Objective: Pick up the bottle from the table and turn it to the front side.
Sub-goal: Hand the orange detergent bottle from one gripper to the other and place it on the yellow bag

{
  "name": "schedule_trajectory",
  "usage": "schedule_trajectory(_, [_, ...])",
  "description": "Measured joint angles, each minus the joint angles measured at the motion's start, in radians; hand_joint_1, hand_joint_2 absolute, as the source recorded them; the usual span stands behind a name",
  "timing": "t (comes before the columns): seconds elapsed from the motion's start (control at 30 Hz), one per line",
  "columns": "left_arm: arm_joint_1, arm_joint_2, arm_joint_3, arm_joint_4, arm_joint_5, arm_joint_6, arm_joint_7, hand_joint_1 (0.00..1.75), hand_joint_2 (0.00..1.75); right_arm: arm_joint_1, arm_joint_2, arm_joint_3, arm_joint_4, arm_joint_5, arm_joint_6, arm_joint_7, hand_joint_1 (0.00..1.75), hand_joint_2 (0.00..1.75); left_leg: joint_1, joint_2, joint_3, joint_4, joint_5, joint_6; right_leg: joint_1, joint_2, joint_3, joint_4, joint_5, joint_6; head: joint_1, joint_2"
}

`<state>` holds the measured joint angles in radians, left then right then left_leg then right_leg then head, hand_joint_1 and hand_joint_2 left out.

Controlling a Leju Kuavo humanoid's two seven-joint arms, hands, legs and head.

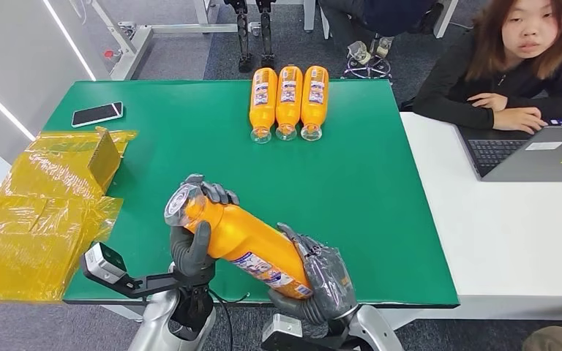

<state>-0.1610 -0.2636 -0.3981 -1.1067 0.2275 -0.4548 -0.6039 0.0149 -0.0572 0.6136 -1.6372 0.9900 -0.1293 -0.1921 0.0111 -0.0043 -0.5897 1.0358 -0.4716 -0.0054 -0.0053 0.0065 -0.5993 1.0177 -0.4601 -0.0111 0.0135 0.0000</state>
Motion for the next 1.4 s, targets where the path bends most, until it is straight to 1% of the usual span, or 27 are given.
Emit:
schedule_trajectory(0.2, [-0.001,0.000,-0.020,0.000,-0.002,0.014,0.005,1.62,1.75,0.009,0.017,0.004,-0.025,0.013,0.001,-0.014,0.00,1.75,0.000,0.000,0.000,0.000,0.000,0.000,0.000,0.000,0.000,0.000,0.000,0.000,0.000,0.000])
schedule_trajectory(0.3, [-0.002,0.000,-0.026,0.000,0.000,0.025,0.005,1.58,1.75,0.019,0.023,0.003,-0.037,0.021,-0.030,-0.034,0.00,1.75,0.000,0.000,0.000,0.000,0.000,0.000,0.000,0.000,0.000,0.000,0.000,0.000,0.000,0.000])
schedule_trajectory(0.4, [-0.003,0.001,-0.029,0.000,-0.002,0.044,0.005,1.58,1.75,0.033,0.027,0.003,-0.047,0.008,-0.074,-0.061,0.00,1.75,0.000,0.000,0.000,0.000,0.000,0.000,0.000,0.000,0.000,0.000,0.000,0.000,0.000,0.000])
schedule_trajectory(0.5, [-0.010,0.006,-0.029,0.002,-0.029,0.106,-0.007,1.57,1.75,0.046,0.028,0.005,-0.062,-0.016,-0.126,-0.102,0.00,1.75,0.000,0.000,0.000,0.000,0.000,0.000,0.000,0.000,0.000,0.000,0.000,0.000,0.000,0.000])
schedule_trajectory(0.6, [-0.038,0.024,-0.020,0.010,-0.110,0.216,-0.046,1.55,1.75,0.053,0.028,0.008,-0.073,-0.044,-0.179,-0.132,0.00,1.75,0.000,0.000,0.000,0.000,0.000,0.000,0.000,0.000,0.000,0.000,0.000,0.000,0.000,0.000])
schedule_trajectory(0.7, [-0.081,0.058,0.010,0.013,-0.237,0.352,-0.076,1.53,1.75,0.055,0.023,0.012,-0.075,-0.083,-0.213,-0.154,0.00,1.75,0.000,0.000,0.000,0.000,0.001,-0.001,0.000,0.000,0.000,0.001,0.000,-0.001,0.000,0.000])
schedule_trajectory(0.77, [-0.108,0.084,0.047,0.003,-0.317,0.423,-0.080,1.51,1.75,0.055,0.016,0.014,-0.074,-0.106,-0.229,-0.166,0.00,1.75,0.001,0.000,0.000,0.000,0.001,-0.002,0.000,0.000,0.000,0.002,0.001,-0.001,0.000,0.000])
schedule_trajectory(0.87, [-0.143,0.123,0.107,-0.033,-0.410,0.486,-0.079,1.45,1.75,0.054,0.004,0.021,-0.065,-0.133,-0.248,-0.183,0.00,1.75,0.001,0.000,0.000,0.000,0.002,-0.002,0.000,0.000,0.000,0.002,0.001,-0.001,0.000,0.000])
schedule_trajectory(0.97, [-0.176,0.161,0.162,-0.070,-0.468,0.532,-0.082,1.51,1.75,0.044,-0.009,0.029,-0.050,-0.164,-0.267,-0.196,0.00,1.75,0.001,0.000,0.000,0.000,0.002,-0.003,0.000,0.000,0.000,0.002,0.001,-0.001,0.000,0.000])
schedule_trajectory(1.07, [-0.206,0.196,0.195,-0.097,-0.522,0.572,-0.079,1.49,1.75,0.028,-0.023,0.033,-0.035,-0.191,-0.283,-0.202,0.00,1.75,0.001,0.000,0.000,0.000,0.002,-0.003,0.001,0.000,0.000,0.002,0.001,-0.001,0.000,0.000])
schedule_trajectory(1.17, [-0.234,0.235,0.210,-0.110,-0.624,0.620,-0.039,1.47,1.75,0.018,-0.040,0.036,-0.022,-0.207,-0.298,-0.201,0.00,1.75,0.001,0.000,0.000,0.000,0.002,-0.003,0.001,0.000,0.000,0.002,0.001,-0.001,0.000,0.000])
schedule_trajectory(1.27, [-0.253,0.291,0.217,-0.111,-0.795,0.657,0.046,1.51,1.75,0.019,-0.059,0.037,-0.013,-0.218,-0.319,-0.196,0.00,1.75,0.001,0.000,0.000,0.000,0.002,-0.003,0.001,0.000,0.000,0.002,0.001,-0.001,0.000,0.000])
schedule_trajectory(1.33, [-0.261,0.336,0.221,-0.109,-0.909,0.655,0.099,1.51,1.75,0.023,-0.072,0.037,-0.010,-0.222,-0.333,-0.195,0.00,1.75,0.001,0.001,0.000,0.000,0.002,-0.003,0.001,0.001,-0.001,0.002,0.001,-0.001,0.000,0.000])
schedule_trajectory(1.4, [-0.272,0.382,0.224,-0.103,-0.997,0.640,0.133,1.50,1.75,0.031,-0.084,0.037,-0.008,-0.232,-0.345,-0.195,0.00,1.75,0.001,0.001,0.000,0.000,0.002,-0.003,0.001,0.002,-0.001,0.002,0.001,-0.001,0.000,0.000])
